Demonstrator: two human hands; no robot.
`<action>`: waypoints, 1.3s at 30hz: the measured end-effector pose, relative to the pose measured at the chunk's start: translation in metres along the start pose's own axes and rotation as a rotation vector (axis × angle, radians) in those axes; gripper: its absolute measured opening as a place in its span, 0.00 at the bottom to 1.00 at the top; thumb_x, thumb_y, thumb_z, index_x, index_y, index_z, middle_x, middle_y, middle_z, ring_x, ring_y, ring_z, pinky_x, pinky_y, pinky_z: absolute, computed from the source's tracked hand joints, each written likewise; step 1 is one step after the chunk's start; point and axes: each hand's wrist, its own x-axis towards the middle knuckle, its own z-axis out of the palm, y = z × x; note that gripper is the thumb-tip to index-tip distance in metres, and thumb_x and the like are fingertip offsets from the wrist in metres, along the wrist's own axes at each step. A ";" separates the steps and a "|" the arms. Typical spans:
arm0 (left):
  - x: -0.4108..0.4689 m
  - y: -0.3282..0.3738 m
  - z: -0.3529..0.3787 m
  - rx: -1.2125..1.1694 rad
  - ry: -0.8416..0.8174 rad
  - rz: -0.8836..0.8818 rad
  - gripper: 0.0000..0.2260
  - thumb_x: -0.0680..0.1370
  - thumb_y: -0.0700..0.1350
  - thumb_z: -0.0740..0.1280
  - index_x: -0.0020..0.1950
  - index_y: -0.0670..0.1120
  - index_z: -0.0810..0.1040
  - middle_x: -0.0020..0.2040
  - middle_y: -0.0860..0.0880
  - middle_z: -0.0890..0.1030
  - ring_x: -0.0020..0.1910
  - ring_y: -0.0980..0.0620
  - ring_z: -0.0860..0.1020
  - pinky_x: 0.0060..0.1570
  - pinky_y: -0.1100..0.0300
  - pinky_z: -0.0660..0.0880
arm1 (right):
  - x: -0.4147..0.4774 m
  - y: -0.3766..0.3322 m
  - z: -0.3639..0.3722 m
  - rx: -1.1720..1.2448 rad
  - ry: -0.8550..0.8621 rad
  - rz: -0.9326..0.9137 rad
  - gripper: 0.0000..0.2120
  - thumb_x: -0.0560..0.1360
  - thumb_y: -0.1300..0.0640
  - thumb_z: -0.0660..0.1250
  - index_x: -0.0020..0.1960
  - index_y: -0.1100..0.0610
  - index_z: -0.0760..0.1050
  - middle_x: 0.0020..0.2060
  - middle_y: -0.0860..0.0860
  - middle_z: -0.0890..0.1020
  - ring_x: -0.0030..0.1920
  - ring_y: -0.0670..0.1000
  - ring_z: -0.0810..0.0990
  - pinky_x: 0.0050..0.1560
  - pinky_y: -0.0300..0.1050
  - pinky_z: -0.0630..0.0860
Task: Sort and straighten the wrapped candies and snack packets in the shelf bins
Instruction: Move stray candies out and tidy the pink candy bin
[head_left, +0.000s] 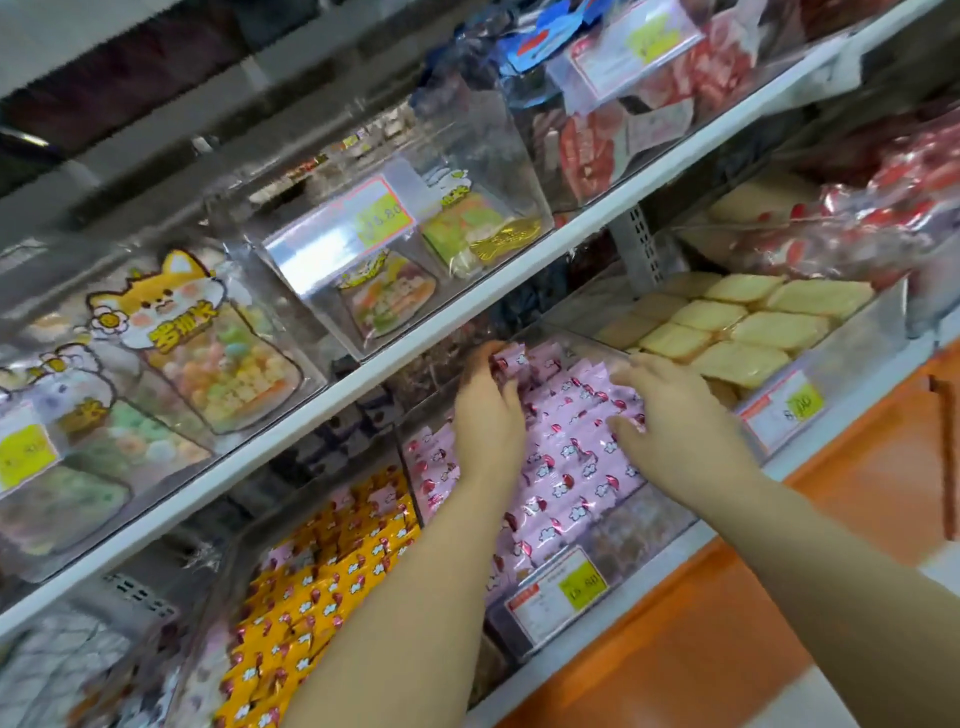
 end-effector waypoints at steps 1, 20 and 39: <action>0.004 -0.001 0.004 0.015 -0.005 -0.031 0.18 0.80 0.40 0.61 0.70 0.47 0.66 0.56 0.43 0.79 0.50 0.46 0.76 0.44 0.62 0.67 | 0.000 -0.001 -0.001 -0.007 -0.013 0.011 0.20 0.76 0.54 0.65 0.67 0.55 0.69 0.69 0.52 0.66 0.69 0.54 0.61 0.63 0.49 0.66; 0.045 -0.019 0.037 0.085 -0.156 -0.192 0.27 0.80 0.40 0.61 0.75 0.57 0.55 0.71 0.47 0.67 0.43 0.49 0.78 0.32 0.56 0.77 | 0.000 0.007 -0.006 0.079 -0.088 -0.021 0.17 0.78 0.52 0.62 0.66 0.51 0.70 0.73 0.47 0.60 0.71 0.48 0.56 0.65 0.44 0.63; 0.051 -0.037 0.054 0.385 -0.751 -0.015 0.30 0.80 0.60 0.52 0.78 0.50 0.47 0.78 0.47 0.53 0.75 0.45 0.56 0.73 0.50 0.56 | -0.001 0.008 -0.004 0.040 -0.087 -0.029 0.16 0.78 0.52 0.61 0.65 0.50 0.71 0.73 0.45 0.59 0.71 0.48 0.56 0.62 0.47 0.66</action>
